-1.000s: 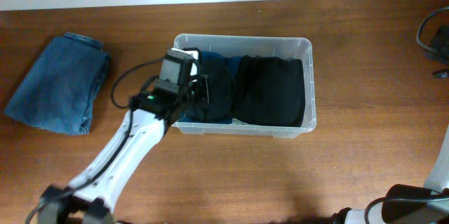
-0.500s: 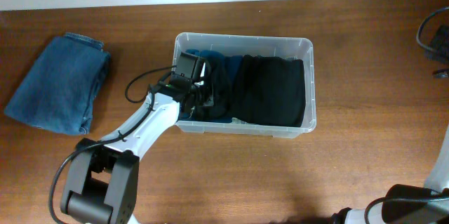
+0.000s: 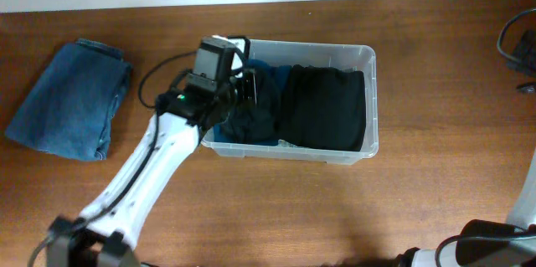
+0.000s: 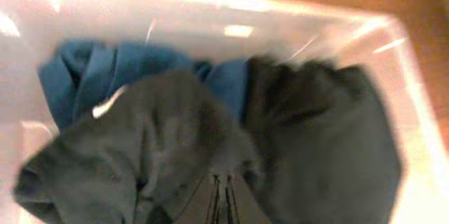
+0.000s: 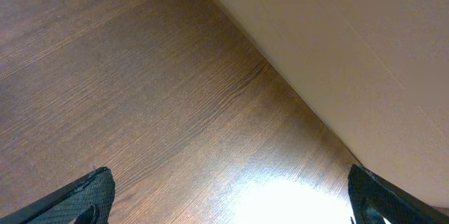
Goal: Pack container
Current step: 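Lower the dark sweater onto the teal shirt and press it down, then release the sweater and move the left gripper back to the jeans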
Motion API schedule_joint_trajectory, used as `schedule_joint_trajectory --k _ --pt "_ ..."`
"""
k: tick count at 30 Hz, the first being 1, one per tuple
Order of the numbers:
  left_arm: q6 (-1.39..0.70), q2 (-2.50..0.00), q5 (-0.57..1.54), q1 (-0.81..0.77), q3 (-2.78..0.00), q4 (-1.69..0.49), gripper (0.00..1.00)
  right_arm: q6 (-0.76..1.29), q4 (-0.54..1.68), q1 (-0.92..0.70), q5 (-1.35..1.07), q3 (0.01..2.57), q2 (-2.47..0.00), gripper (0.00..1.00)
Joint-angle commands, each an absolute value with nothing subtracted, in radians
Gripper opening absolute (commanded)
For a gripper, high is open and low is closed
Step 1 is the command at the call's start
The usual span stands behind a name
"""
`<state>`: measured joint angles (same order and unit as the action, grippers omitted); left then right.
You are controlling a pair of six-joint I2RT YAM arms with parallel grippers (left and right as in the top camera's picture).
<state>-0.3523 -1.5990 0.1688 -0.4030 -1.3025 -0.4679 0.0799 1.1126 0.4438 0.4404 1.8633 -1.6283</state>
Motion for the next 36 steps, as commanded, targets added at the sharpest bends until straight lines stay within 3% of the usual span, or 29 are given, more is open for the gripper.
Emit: schedule_joint_trajectory --k 1,23,30,36 --pt "-0.351 -1.586 0.187 -0.406 -1.314 -0.485 0.08 0.094 1.111 0.445 0.453 1.868 -1.629 0.99" --pt "-0.351 -1.901 0.074 -0.514 -1.312 -0.558 0.08 0.094 1.111 0.445 0.453 1.868 -1.629 0.98" --pt "-0.351 -1.870 0.101 -0.514 -1.330 -0.559 0.08 0.094 1.111 0.445 0.453 1.868 -1.629 0.99" --pt "-0.350 -1.726 0.065 -0.507 -1.388 -0.562 0.20 0.094 1.111 0.445 0.453 1.868 -1.629 0.98"
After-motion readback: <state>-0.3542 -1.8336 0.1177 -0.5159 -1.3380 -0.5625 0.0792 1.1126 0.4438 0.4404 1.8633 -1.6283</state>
